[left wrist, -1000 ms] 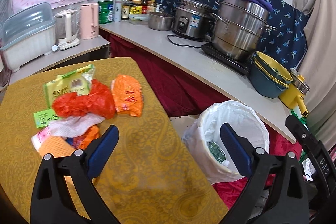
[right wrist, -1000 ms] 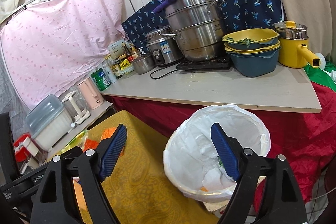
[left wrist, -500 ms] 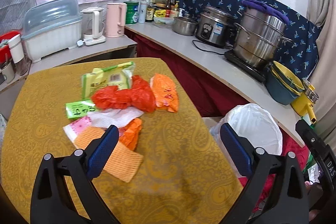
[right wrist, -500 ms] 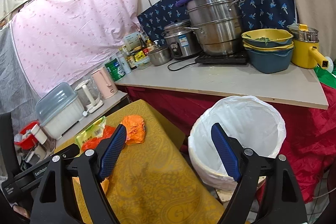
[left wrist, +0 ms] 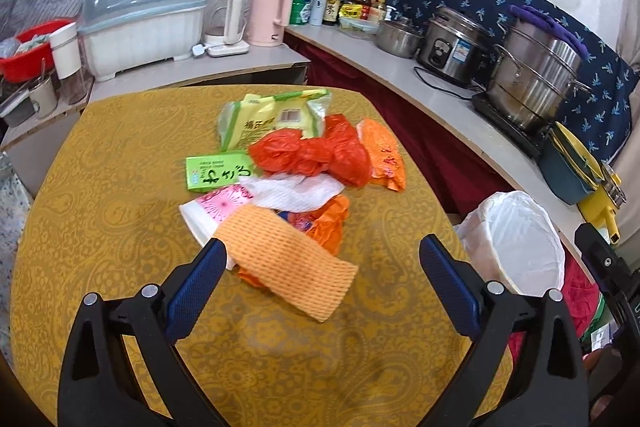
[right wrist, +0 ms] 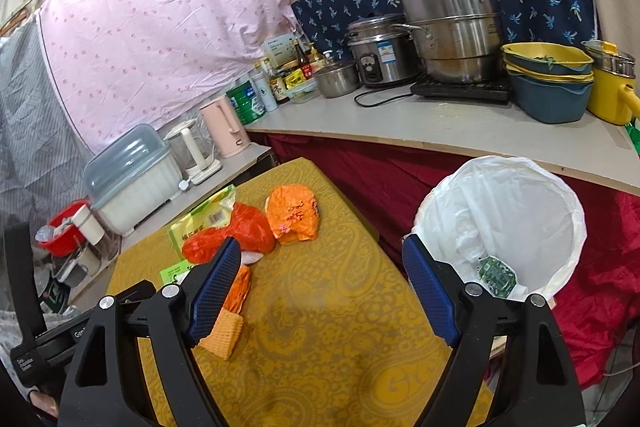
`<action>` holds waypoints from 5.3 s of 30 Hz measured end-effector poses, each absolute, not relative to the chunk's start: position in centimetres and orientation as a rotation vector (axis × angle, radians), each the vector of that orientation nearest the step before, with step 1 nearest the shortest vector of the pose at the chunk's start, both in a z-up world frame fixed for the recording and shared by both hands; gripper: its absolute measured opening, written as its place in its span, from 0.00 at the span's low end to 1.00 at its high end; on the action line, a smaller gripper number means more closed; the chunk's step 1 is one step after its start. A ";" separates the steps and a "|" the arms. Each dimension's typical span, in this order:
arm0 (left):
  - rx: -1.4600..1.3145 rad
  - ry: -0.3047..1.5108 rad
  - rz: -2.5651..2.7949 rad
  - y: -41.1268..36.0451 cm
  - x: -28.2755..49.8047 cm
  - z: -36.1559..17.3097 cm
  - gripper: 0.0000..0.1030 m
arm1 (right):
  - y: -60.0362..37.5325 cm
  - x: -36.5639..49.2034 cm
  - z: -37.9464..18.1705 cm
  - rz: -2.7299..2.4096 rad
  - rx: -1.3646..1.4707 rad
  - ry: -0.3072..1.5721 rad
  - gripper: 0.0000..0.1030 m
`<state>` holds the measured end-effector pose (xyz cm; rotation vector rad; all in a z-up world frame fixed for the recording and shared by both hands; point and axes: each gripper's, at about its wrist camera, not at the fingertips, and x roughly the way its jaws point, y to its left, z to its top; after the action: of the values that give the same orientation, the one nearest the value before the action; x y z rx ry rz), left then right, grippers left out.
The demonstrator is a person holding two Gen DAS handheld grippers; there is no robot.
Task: Collect trash
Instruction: 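Withdraw both open grippers from the bin back toward the table, then reach the right gripper to the red plastic bag, grasp and lift it, then lift the red bag with the right gripper while the left gripper grasps the orange mesh sleeve, then carry the red bag and orange mesh sleeve over the white bin with both grippers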
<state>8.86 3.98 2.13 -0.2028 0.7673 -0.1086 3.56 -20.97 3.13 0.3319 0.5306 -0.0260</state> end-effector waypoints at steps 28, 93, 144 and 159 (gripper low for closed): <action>-0.304 0.836 0.013 13.4 12.5 -3.2 0.90 | -7.9 17.4 -1.6 0.174 0.185 0.711 0.81; -0.271 0.957 -0.018 9.5 11.9 -6.9 0.90 | -11.3 18.3 -8.2 0.180 0.253 0.813 0.42; -0.236 0.819 -0.319 0.0 9.7 1.7 0.09 | -24.5 5.8 -1.6 0.051 0.468 0.544 0.24; -0.053 0.777 -0.582 -15.6 10.7 4.1 0.09 | -35.0 2.6 -1.1 -0.137 0.523 0.460 0.24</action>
<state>10.75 -15.63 4.09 -0.0534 0.7774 -0.5820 2.58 -34.99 -1.09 0.5226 0.4599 -0.1370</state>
